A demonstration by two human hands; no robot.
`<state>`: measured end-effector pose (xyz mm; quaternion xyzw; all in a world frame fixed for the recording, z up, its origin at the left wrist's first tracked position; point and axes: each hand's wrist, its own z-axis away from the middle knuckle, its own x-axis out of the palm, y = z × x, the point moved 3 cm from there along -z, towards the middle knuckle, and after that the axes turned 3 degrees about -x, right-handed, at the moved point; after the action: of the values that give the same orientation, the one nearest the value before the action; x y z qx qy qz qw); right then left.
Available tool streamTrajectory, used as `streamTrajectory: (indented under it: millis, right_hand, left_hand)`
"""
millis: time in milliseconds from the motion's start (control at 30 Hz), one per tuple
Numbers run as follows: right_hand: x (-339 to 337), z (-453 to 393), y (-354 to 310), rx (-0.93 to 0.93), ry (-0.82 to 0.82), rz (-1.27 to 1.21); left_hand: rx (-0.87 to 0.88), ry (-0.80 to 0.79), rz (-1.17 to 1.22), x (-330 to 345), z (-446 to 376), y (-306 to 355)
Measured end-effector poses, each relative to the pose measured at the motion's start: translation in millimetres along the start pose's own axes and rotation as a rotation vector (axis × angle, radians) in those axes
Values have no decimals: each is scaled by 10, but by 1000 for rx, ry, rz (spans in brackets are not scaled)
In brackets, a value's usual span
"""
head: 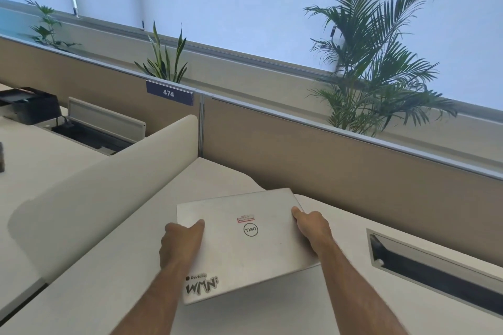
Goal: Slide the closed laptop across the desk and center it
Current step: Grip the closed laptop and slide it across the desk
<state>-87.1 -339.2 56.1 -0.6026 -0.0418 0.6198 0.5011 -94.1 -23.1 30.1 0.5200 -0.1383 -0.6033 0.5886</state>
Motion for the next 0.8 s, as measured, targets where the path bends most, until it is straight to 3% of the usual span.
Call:
streamTrajectory:
  millis: [800]
  right_hand:
    - [-866,1162,1643,153,108,-63]
  left_hand:
    - [40,-264,-58,369,1430,-737]
